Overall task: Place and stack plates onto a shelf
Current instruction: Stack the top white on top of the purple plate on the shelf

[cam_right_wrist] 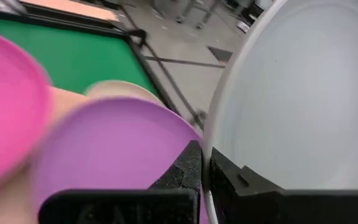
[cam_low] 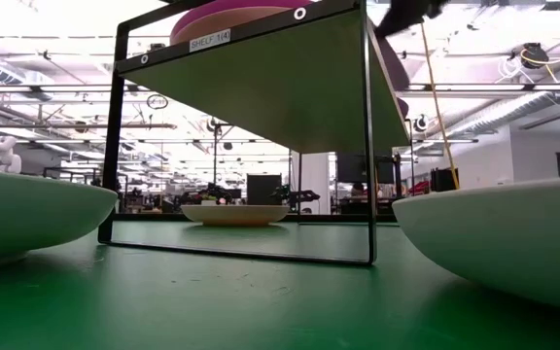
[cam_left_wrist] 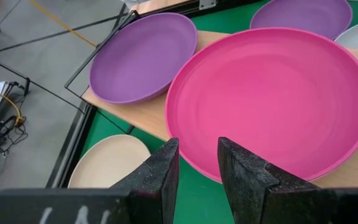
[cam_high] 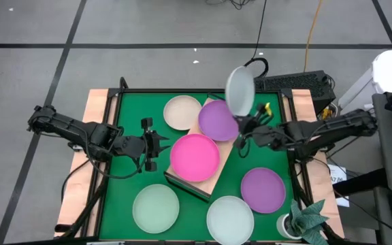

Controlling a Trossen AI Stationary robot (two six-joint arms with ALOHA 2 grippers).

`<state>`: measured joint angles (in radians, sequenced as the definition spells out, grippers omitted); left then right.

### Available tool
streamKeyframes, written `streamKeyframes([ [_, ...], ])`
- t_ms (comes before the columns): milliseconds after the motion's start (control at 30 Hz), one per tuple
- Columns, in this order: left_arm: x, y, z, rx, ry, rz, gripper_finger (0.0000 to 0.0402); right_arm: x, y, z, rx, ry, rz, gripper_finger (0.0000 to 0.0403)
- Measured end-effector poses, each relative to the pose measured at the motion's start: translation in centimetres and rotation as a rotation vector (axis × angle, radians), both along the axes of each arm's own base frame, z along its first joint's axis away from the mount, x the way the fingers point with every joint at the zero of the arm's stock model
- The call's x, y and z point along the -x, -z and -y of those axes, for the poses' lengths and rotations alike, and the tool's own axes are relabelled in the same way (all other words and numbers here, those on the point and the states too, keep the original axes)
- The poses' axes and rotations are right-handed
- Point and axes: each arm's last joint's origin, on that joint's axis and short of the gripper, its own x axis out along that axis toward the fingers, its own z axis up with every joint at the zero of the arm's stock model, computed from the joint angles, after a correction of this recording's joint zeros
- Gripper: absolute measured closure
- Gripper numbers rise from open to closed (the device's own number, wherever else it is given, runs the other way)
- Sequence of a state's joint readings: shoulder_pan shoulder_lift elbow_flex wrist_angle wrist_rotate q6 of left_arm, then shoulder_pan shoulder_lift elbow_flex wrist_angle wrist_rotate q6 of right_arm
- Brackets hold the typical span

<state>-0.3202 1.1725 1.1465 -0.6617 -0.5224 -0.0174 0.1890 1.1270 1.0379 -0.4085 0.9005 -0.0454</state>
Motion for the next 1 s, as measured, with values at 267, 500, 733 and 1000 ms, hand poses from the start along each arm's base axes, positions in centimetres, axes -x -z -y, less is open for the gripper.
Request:
streamKeyframes([
  [267,0.0,0.0,0.0,0.004,-0.002,0.002,0.0284,-3.6,-1.0,-2.2,-0.025,-0.138,-0.070,0.0403],
  [500,0.0,0.0,0.1,0.007,-0.002,0.002,0.0284,-5.0,-0.6,-3.1,-0.056,-0.201,-0.151,0.0403],
  [733,0.0,0.0,0.1,0.007,-0.002,0.002,0.0284,-4.6,0.2,-3.1,-0.146,-0.198,-0.206,0.0403],
  [1000,0.0,0.0,0.1,0.008,-0.003,0.003,0.0284,-4.1,0.7,-3.2,-0.229,-0.191,-0.240,0.0399],
])
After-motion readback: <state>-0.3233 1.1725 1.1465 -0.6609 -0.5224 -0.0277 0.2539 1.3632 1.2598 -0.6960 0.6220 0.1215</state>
